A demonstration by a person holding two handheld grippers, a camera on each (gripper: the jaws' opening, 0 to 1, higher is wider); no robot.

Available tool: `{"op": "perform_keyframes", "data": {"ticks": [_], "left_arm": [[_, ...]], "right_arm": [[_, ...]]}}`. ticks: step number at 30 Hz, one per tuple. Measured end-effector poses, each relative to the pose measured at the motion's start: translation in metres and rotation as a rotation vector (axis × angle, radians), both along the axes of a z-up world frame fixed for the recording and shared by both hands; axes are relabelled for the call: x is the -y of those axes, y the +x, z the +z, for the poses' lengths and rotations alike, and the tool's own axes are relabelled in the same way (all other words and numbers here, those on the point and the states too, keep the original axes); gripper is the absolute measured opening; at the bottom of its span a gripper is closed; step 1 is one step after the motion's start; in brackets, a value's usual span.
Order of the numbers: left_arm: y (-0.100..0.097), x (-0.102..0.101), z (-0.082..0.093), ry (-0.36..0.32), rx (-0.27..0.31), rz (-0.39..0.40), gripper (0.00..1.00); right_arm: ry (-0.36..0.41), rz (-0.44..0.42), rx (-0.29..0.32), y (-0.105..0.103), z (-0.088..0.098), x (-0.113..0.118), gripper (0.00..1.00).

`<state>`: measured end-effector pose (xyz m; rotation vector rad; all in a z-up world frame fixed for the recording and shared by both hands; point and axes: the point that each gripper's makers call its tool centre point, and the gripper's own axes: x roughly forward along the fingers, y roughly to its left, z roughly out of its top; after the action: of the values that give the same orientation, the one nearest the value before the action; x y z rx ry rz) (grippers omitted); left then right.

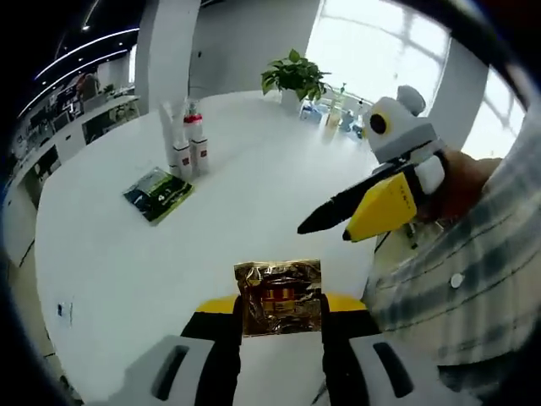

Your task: Arrange the skincare products in the storage area until every visible bottle or jar stands upright without overlapping.

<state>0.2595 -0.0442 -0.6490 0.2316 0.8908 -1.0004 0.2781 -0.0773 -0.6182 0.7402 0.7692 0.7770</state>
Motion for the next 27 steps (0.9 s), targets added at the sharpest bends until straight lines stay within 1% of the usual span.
{"op": "perform_keyframes", "data": {"ticks": [3,6,10,14,15,16,18,21,24,27], "left_arm": [[-0.002,0.01,0.004,-0.004,0.011,-0.019,0.37],[-0.006,0.019,0.01,-0.003,0.027,-0.05,0.37],[-0.008,0.025,0.012,0.01,0.044,-0.078,0.37],[-0.011,0.029,0.013,0.028,0.061,-0.113,0.37],[-0.011,0.03,0.014,0.034,0.061,-0.118,0.37],[-0.011,0.031,0.015,0.046,0.074,-0.127,0.37],[-0.012,0.035,0.018,0.048,0.086,-0.139,0.37],[-0.013,0.04,0.021,0.06,0.113,-0.162,0.37],[-0.016,0.042,0.021,0.067,0.125,-0.174,0.37],[-0.017,0.043,0.022,0.066,0.128,-0.178,0.37]], "right_arm": [[0.025,-0.013,-0.027,-0.001,-0.001,0.003,0.43],[0.048,-0.027,-0.055,-0.002,-0.002,0.005,0.41],[0.061,-0.025,-0.081,-0.005,-0.003,0.006,0.38],[0.063,-0.009,-0.093,-0.008,-0.003,0.005,0.31],[0.062,0.001,-0.087,-0.009,-0.002,0.004,0.3],[0.056,0.006,-0.081,-0.009,-0.002,0.003,0.28],[0.056,0.012,-0.08,-0.009,-0.002,0.003,0.25],[0.062,0.03,-0.094,-0.012,-0.003,0.001,0.14],[0.053,0.036,-0.097,-0.013,-0.005,0.001,0.12],[0.041,0.04,-0.094,-0.014,-0.007,0.004,0.07]]}}
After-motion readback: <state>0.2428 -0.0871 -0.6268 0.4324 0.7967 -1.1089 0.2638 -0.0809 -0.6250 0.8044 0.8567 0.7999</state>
